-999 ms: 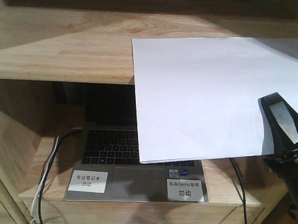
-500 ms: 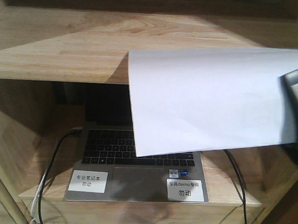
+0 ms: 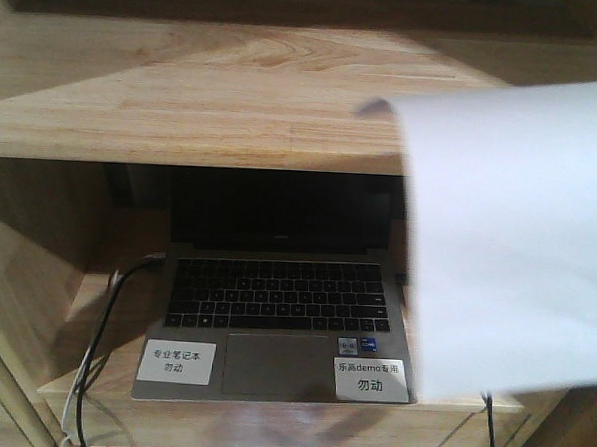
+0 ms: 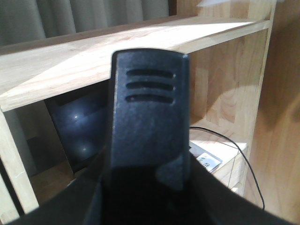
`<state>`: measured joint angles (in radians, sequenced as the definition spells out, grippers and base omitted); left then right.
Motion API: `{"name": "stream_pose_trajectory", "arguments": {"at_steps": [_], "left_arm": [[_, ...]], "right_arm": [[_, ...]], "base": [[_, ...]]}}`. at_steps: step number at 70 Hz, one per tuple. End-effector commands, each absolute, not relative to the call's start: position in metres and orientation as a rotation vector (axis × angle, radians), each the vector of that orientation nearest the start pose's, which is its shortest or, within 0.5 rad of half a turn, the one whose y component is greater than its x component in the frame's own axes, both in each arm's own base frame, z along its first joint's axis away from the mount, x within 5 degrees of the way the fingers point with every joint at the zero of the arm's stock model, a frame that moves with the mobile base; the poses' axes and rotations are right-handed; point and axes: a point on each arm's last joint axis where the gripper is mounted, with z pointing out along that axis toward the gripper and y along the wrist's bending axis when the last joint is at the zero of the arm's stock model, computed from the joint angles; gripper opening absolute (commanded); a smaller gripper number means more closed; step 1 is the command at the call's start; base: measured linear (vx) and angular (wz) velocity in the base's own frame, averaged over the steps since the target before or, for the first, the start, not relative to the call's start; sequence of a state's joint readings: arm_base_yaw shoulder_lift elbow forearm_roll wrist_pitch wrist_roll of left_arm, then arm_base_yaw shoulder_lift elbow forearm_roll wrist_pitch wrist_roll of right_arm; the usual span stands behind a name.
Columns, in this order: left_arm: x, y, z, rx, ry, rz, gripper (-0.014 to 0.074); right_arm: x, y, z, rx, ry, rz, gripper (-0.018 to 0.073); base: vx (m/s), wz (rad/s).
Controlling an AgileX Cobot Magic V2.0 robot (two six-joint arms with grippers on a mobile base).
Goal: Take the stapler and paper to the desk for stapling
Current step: 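Pull the white paper off the shelf with the right gripper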
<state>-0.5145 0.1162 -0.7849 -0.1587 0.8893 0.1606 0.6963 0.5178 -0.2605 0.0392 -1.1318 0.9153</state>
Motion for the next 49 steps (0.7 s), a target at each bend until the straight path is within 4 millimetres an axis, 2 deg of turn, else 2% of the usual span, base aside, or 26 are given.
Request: {"name": "stream_pose_trajectory", "arguments": {"at_steps": [1, 8, 27, 49], "left_arm": [[-0.022, 0.0, 0.388, 0.526, 1.502, -0.475, -0.0006], [-0.022, 0.0, 0.388, 0.526, 1.502, -0.475, -0.0006], [-0.022, 0.0, 0.388, 0.526, 1.502, -0.475, -0.0006], [-0.022, 0.0, 0.388, 0.526, 1.502, -0.475, -0.0006]], "right_arm": [[0.049, 0.04, 0.363, 0.071, 0.59, 1.558, -0.0007], [0.041, 0.033, 0.359, 0.068, 0.588, 1.55, -0.0007], [0.027, 0.015, 0.324, 0.131, 0.558, 1.567, -0.0007], [0.022, 0.011, 0.321, 0.128, 0.534, 1.572, -0.0007]], "base": [[0.0, 0.0], [0.0, 0.0], [0.0, 0.0], [0.0, 0.0]]}}
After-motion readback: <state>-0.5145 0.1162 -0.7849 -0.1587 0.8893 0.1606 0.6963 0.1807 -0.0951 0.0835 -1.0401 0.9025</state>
